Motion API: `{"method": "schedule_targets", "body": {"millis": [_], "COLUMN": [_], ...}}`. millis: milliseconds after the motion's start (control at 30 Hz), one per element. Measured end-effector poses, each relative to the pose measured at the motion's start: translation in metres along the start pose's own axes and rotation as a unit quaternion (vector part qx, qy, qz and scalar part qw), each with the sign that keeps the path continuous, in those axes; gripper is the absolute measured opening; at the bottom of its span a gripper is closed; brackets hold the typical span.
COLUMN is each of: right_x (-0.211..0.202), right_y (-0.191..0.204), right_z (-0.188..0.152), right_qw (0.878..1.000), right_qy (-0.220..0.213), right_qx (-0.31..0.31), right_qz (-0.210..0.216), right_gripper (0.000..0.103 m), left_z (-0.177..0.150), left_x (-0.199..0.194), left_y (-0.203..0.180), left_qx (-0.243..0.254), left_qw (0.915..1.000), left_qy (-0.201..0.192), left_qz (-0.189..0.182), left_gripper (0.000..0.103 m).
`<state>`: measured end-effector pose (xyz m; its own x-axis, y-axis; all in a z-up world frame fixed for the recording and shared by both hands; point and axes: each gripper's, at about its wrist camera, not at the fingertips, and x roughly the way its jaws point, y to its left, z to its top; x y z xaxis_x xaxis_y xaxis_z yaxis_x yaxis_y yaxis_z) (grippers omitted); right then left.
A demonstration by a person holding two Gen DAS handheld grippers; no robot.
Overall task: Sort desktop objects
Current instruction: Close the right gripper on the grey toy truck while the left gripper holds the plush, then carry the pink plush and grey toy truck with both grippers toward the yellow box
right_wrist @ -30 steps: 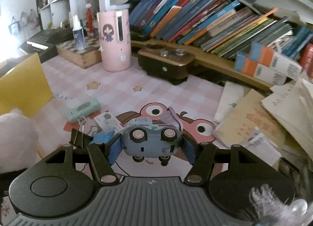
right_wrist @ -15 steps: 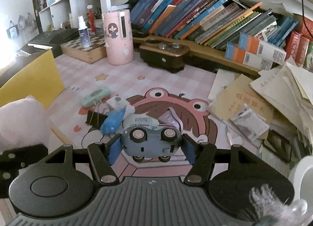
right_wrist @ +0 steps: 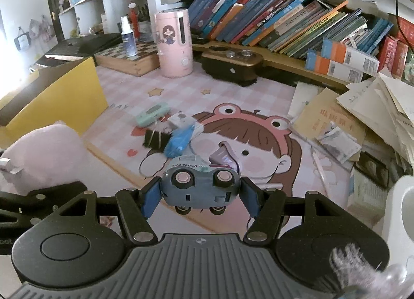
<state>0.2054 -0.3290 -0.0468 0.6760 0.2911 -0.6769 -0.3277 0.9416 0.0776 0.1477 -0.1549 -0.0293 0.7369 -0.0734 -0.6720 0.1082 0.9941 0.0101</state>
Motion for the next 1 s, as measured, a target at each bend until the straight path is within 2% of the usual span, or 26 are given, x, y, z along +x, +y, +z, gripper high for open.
{"method": "schedule_targets", "body": {"millis": [533,1000], "right_x": [-0.051,-0.08], "right_y": [0.074,0.167], "right_z": [-0.042,-0.077], "right_qw": [0.999,0.999], "right_qy": [0.001,0.007], "right_qx": [0.039,0.051], "right_qz": [-0.026,-0.016], "right_gripper": [0.062,0.062], "left_z": [-0.039,-0.079], "left_x": [-0.054,-0.102], "left_y": [0.045,0.113], "left_qx": [0.016,0.009], "left_qw": [0.9989,0.999], "left_qy": [-0.02,-0.024], "left_qz": [-0.038,-0.036], "left_gripper": [0.081,0.081]}}
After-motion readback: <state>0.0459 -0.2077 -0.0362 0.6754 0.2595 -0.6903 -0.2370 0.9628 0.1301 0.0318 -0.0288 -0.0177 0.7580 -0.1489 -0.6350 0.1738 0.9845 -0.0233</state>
